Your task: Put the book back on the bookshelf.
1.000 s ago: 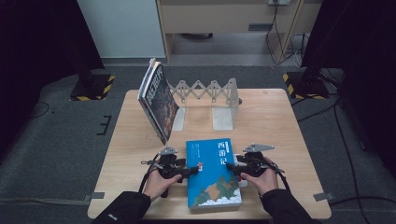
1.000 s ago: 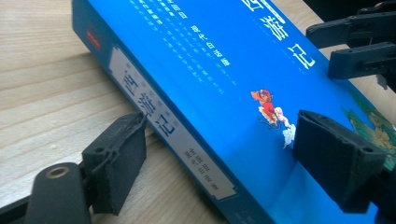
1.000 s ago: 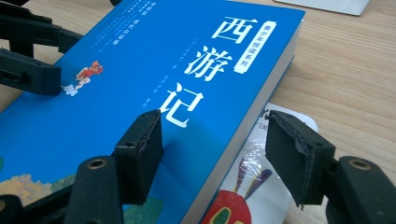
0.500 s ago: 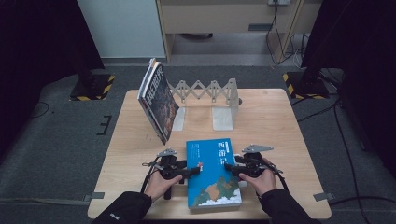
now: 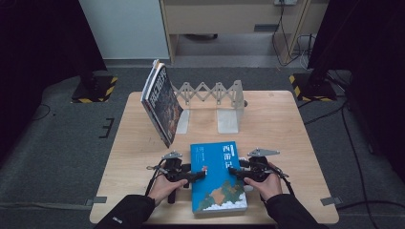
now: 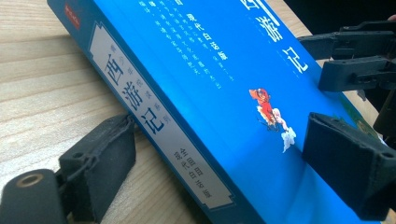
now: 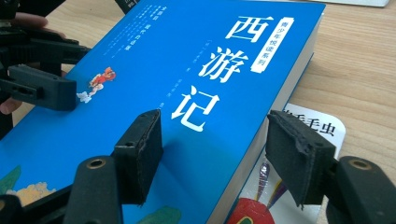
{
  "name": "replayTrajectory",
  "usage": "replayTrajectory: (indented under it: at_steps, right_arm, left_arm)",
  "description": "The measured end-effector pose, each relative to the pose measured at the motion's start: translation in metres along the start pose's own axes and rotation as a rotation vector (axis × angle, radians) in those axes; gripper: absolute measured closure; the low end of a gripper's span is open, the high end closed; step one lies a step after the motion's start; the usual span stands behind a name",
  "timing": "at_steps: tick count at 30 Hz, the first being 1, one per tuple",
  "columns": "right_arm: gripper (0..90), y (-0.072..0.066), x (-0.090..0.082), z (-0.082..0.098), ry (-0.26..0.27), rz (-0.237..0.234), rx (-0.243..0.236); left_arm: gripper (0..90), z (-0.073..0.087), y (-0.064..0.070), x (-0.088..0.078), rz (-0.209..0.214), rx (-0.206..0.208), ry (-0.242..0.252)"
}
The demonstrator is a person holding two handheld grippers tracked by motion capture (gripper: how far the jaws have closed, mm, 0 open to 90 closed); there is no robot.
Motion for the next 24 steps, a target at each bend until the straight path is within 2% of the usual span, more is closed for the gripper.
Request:
replayTrajectory:
  at_steps: [4,8,11,16,19,24]
  right_arm:
    - [36.6,0.001,0.000,0.001,0.005,-0.006,0.009]
    - [36.5,0.001,0.001,0.001,0.004,-0.010,0.016]
    - [36.5,0.001,0.001,0.001,0.004,-0.013,0.019]
    - [36.5,0.001,0.002,0.001,0.006,-0.014,0.020]
    - [36.6,0.001,0.002,0.001,0.007,-0.014,0.021]
    - [36.7,0.001,0.002,0.001,0.007,-0.012,0.024]
  left_arm:
    - [0.6,0.000,0.003,0.003,0.011,0.010,-0.001]
    - [0.0,0.000,0.003,0.003,0.017,0.004,-0.003]
    - [6.1,0.000,0.001,0.000,0.005,0.003,-0.012]
    - [15.4,-0.002,-0.002,-0.003,0.021,-0.075,-0.022]
    - [19.0,-0.002,-0.002,-0.005,0.025,-0.100,-0.037]
    - [22.7,-0.006,-0.001,-0.009,0.012,-0.102,-0.058]
Point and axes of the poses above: each handheld gripper's, and its own axes: x roughly forward along the jaws, z roughly out of its underside, y roughly to its right, the point moved 3 cm from there along x, roughly forward along the jaws, and after that the axes turned 2 degrees about x, right-handed, at the moved point
